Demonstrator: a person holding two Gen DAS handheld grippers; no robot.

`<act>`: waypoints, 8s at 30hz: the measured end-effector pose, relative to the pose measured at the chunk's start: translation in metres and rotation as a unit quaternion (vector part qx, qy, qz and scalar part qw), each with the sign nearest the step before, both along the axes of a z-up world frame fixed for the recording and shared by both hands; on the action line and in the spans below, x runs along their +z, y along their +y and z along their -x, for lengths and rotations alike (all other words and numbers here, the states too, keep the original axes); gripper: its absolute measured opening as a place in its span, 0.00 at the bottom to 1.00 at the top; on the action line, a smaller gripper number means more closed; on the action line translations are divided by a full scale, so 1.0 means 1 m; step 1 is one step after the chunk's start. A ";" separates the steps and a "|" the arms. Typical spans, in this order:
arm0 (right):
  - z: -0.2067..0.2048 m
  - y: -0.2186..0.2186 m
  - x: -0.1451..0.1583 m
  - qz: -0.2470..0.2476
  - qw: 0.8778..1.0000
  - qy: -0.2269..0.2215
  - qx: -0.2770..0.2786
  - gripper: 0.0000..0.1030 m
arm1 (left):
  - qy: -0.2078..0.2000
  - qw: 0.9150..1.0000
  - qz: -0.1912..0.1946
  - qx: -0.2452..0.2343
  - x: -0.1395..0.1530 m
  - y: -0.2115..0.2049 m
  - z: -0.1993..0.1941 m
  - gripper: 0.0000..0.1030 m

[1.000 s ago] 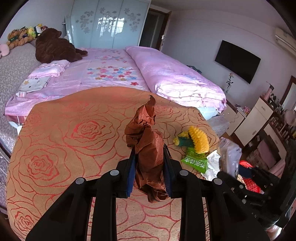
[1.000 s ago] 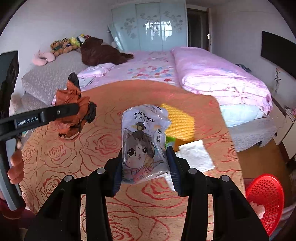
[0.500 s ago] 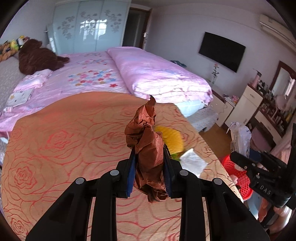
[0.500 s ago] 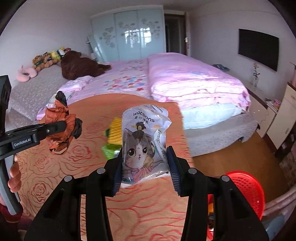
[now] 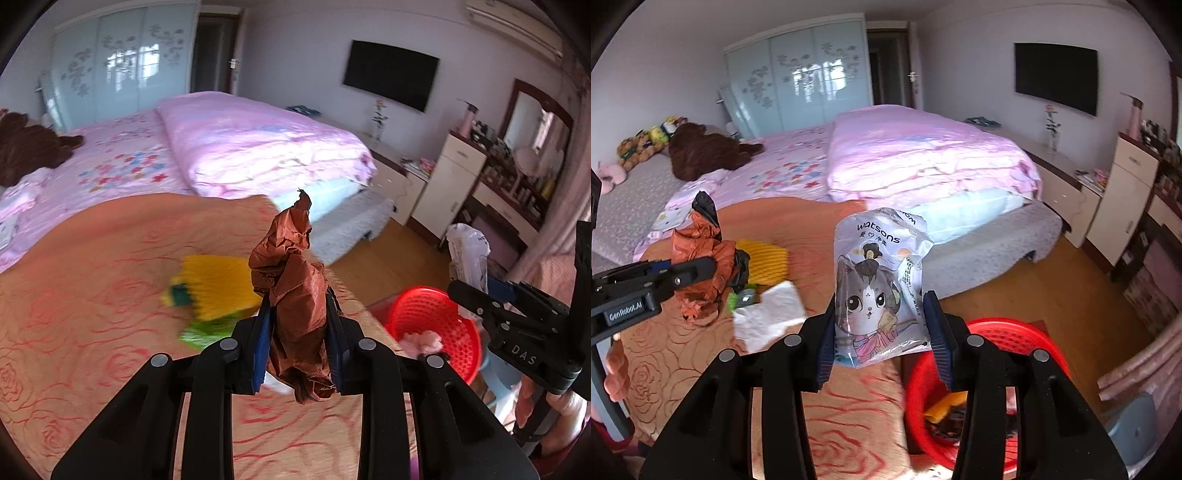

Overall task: Collect trash
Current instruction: 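Carry both bags over the red wastebasket and open both tools to drop them, then return to the tablecloth and grasp the yellow foam net with the left tool, then grasp the white tissue with the right tool while the left tool holds the yellow net, then carry the yellow net and white tissue over the red wastebasket with both tools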

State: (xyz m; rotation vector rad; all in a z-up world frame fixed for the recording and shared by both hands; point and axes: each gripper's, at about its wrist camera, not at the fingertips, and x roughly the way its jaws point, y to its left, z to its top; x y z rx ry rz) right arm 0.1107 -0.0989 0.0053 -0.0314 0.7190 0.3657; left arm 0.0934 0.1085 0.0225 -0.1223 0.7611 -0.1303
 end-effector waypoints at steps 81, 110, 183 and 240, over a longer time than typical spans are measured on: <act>0.007 -0.052 -0.032 -0.020 0.996 0.020 -0.081 0.57 | 0.036 0.998 0.018 -0.053 -0.030 -0.056 -0.011 0.58; 0.004 0.025 -0.029 -0.036 0.999 0.032 -0.002 0.57 | 0.096 0.992 0.072 0.024 -0.040 0.077 -0.074 0.58; -0.016 0.155 -0.081 0.053 0.985 0.073 0.150 0.42 | 0.004 0.995 0.045 0.086 -0.001 0.125 -0.001 0.06; 0.002 0.082 -0.003 -0.021 0.996 -0.002 0.085 0.21 | -0.011 0.998 0.033 0.054 0.016 0.081 0.016 0.06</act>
